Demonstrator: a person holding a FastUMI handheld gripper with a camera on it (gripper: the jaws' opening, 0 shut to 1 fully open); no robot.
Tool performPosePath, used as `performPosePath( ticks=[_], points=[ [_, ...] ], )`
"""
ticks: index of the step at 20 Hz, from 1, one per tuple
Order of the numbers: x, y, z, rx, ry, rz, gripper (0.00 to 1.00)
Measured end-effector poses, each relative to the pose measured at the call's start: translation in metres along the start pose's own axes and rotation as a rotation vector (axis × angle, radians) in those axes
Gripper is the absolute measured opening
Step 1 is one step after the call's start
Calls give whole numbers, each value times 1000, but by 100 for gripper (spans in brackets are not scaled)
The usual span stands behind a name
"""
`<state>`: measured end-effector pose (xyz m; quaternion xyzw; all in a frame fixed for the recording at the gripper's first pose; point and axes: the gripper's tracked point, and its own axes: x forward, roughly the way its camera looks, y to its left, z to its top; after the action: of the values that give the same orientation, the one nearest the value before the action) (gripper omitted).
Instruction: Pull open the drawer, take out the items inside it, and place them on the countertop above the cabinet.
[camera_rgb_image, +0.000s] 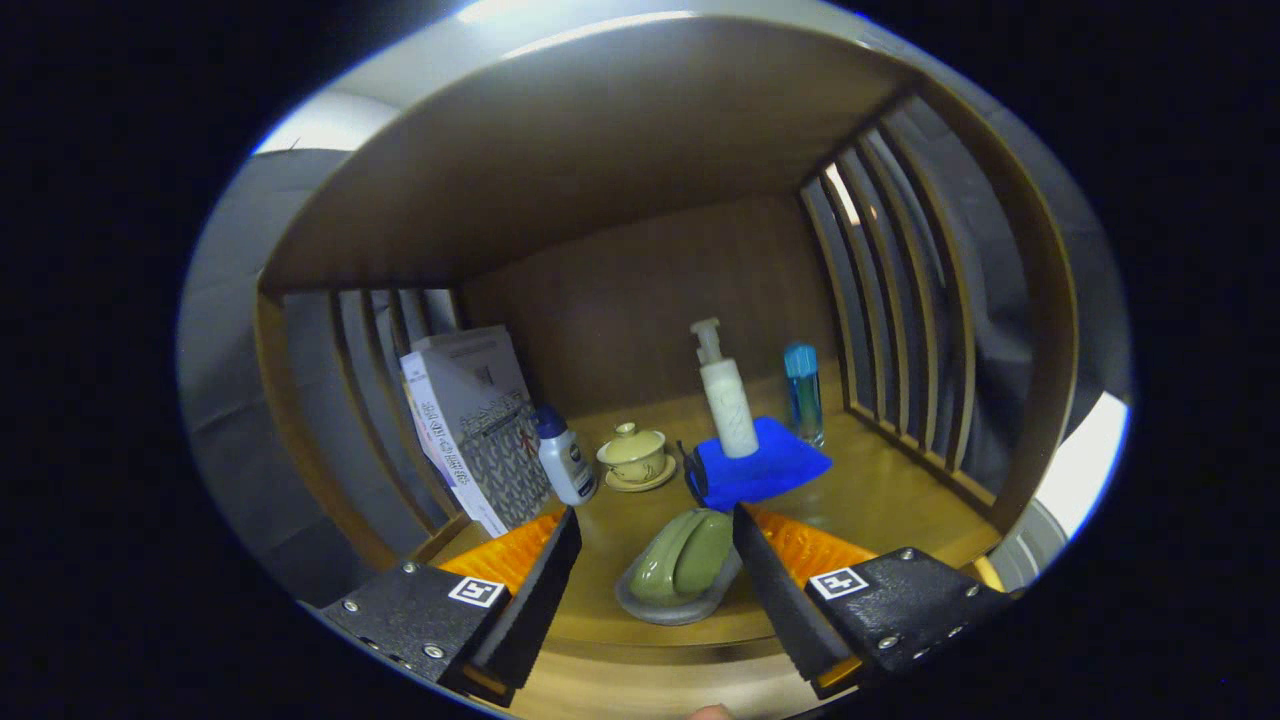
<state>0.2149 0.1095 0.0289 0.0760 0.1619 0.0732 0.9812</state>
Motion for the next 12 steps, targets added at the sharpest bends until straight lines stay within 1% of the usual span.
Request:
performPosePath(
  ticks=[2,4,6,9,12],
  points=[
    [-22,6,3,-87,-64,-8,95],
    [-47,14,1,-142,-125,-13,95],
    [-69,24,-6,-169,-159,-9,95],
    [-106,30,-15,-200,-237,-43,95],
    [-139,43,-38,-223,-275,-30,95]
  ],
)
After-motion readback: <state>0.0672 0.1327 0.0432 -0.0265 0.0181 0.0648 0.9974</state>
